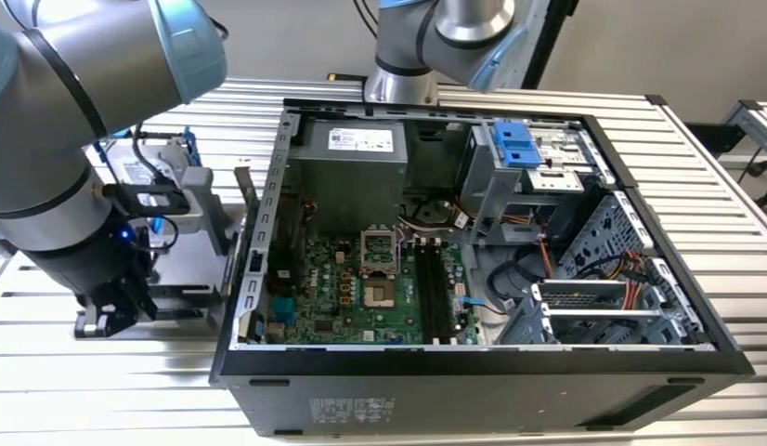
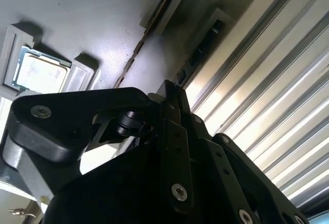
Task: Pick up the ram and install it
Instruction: 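Pick up the ram and move it above insertion slot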
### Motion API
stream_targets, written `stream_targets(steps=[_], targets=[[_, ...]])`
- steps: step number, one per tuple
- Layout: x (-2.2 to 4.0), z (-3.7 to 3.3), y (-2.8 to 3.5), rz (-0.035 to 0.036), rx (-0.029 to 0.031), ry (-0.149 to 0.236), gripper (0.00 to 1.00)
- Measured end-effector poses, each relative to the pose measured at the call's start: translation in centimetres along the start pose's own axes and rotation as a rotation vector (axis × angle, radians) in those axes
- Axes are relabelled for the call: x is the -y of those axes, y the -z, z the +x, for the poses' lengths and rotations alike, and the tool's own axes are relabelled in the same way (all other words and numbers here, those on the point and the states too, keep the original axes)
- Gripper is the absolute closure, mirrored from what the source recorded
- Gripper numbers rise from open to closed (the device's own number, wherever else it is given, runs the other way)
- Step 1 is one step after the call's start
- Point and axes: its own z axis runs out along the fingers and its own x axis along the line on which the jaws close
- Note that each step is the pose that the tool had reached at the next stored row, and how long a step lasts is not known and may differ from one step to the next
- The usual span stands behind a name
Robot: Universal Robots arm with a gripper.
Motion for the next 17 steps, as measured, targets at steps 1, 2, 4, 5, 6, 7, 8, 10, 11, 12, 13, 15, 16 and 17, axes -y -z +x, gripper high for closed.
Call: stream_targets(steps=[1, 2, 4, 5, 6, 7, 8, 10, 11, 12, 13, 15, 16, 17], targets=[[0.0, -0.01, 0.17, 0.0, 0.0, 0.0, 1.0], [0.0, -0.01, 0.34, 0.0, 0.0, 0.0, 1.0], [0.0, -0.03, 0.7, 0.0, 0.0, 0.0, 1.0], [0.0, -0.03, 0.89, 0.0, 0.0, 0.0, 1.0], [0.0, -0.04, 1.09, -0.0001, 0.0, 0.0, 1.0], [0.0, -0.05, 1.27, 0.0, 0.0, 0.0, 1.0], [0.0, -0.05, 1.46, 0.0, 0.0, 0.0, 1.0], [0.0, -0.06, 1.79, -0.0001, 0.0, 0.0, 1.0], [0.0, -0.07, 1.92, 0.0, 0.0, 0.0, 1.0], [0.0, -0.07, 2.05, 0.0, 0.0, 0.0, 1.0], [0.0, -0.08, 2.16, 0.0, 0.0, 0.0, 1.0], [0.0, -0.09, 2.38, 0.0, 0.0, 0.0, 1.0], [0.0, -0.09, 2.48, 0.0, 0.0, 0.0, 1.0], [0.0, -0.1, 2.58, 0.0, 0.0001, 0.0, 1.0]])
